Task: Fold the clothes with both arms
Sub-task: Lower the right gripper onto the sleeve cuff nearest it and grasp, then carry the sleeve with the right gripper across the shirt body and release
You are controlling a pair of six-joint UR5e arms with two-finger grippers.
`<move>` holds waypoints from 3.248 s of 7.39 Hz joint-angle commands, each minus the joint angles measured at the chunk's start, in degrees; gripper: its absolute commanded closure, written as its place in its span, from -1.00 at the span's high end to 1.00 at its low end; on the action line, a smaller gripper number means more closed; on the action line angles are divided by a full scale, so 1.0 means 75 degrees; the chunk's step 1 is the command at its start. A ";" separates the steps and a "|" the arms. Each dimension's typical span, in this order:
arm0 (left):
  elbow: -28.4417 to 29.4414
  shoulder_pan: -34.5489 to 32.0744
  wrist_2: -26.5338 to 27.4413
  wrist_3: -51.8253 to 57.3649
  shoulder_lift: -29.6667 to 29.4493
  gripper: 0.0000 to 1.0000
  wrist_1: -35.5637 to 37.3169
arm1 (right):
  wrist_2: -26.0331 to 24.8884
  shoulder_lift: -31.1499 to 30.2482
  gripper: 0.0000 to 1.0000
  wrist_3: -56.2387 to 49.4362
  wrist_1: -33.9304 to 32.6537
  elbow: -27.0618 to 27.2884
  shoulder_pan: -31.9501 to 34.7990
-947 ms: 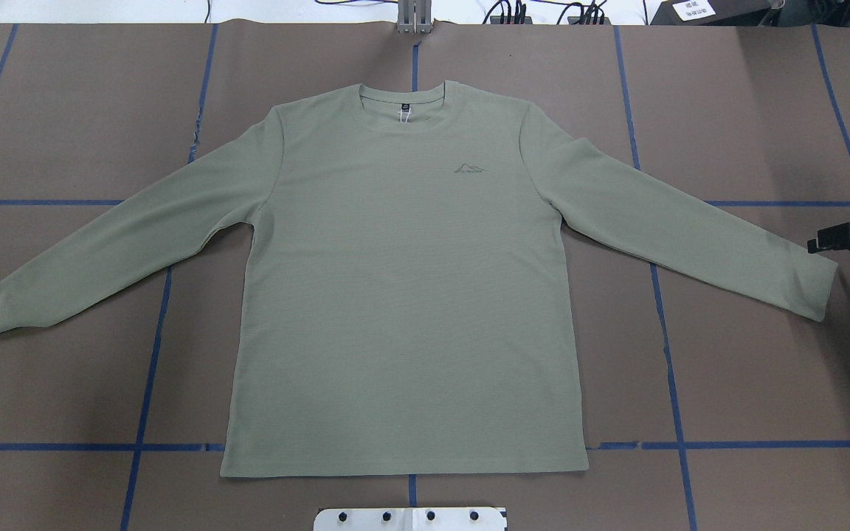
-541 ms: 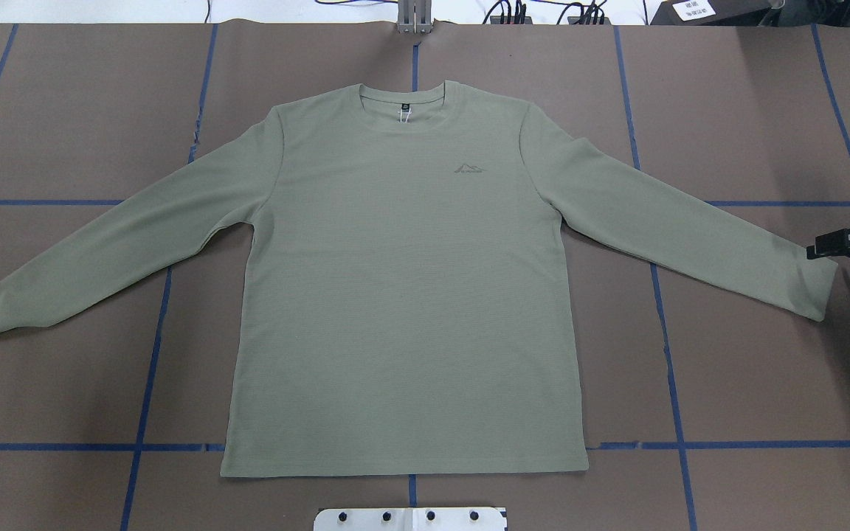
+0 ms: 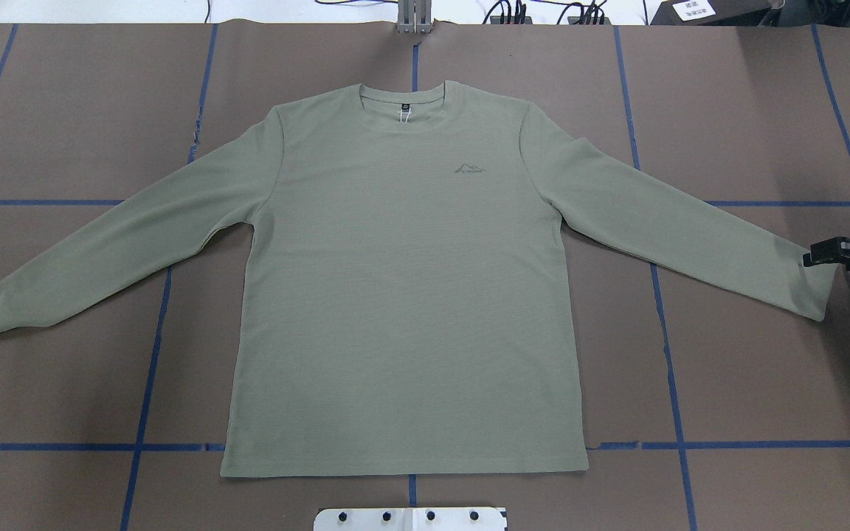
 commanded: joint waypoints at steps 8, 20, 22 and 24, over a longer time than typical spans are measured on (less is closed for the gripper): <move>0.0018 0.0000 0.0000 0.0000 0.0024 1.00 0.0000 | -0.0053 0.0164 -1.00 0.0117 -0.3859 0.3197 0.0094; 0.0229 0.0012 0.0000 0.0000 -0.0023 1.00 -0.0023 | -0.3845 0.9845 -1.00 0.3070 -0.8052 -0.1453 -0.3147; 0.0380 0.0012 -0.0012 0.0012 -0.0047 1.00 -0.0035 | -0.4819 0.9950 -1.00 0.3244 -0.6940 -0.2247 -0.3946; 0.0393 0.0012 -0.0012 0.0012 -0.0047 1.00 -0.0035 | -0.5126 1.0441 -1.00 0.3304 -0.6818 -0.2998 -0.4194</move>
